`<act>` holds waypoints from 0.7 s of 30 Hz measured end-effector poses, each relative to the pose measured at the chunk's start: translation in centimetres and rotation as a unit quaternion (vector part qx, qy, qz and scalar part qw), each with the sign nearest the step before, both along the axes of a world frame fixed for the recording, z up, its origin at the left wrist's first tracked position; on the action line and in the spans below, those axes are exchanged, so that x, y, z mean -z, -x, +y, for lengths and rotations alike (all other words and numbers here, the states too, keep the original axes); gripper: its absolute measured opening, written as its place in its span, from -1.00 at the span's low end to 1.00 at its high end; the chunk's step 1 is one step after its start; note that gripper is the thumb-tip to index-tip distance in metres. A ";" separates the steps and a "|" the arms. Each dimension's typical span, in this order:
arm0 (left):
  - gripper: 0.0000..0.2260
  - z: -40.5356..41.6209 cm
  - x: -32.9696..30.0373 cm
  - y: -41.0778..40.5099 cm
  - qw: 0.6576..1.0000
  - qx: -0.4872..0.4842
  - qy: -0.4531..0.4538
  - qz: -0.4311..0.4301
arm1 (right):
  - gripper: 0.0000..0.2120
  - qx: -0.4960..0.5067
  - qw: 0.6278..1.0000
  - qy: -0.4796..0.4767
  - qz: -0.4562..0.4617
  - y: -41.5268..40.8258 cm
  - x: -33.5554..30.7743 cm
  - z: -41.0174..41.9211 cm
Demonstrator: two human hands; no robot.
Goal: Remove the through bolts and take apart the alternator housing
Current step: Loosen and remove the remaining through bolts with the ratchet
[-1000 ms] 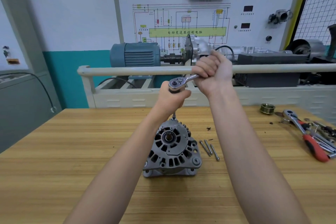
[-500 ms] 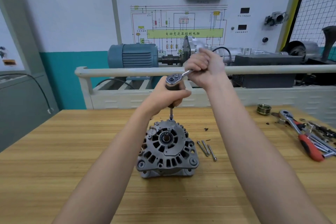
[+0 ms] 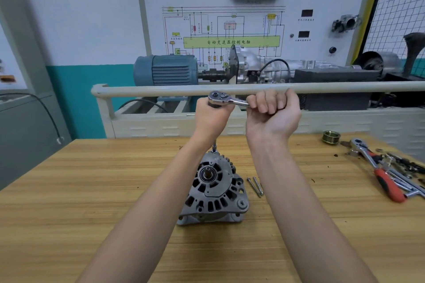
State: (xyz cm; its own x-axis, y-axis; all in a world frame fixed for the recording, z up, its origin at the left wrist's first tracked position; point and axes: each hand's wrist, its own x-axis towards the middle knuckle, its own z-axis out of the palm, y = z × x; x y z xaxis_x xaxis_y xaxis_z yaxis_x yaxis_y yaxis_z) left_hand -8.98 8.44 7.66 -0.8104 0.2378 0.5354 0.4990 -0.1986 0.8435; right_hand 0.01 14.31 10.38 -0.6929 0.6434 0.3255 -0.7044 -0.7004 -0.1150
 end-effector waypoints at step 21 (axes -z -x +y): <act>-0.65 -0.3 0.1 -0.1 1.000 -0.018 0.016 0.010 | -0.44 -0.010 1.000 -0.006 0.005 0.1 0.1 -0.1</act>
State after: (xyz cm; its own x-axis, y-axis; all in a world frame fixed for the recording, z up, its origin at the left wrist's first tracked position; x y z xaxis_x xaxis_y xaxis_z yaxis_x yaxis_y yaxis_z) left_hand -8.90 8.15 7.52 -0.8074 0.2258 0.5450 0.5229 -0.1539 0.8384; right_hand -0.13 14.20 10.32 -0.7027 0.6251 0.3397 -0.6909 -0.7135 -0.1163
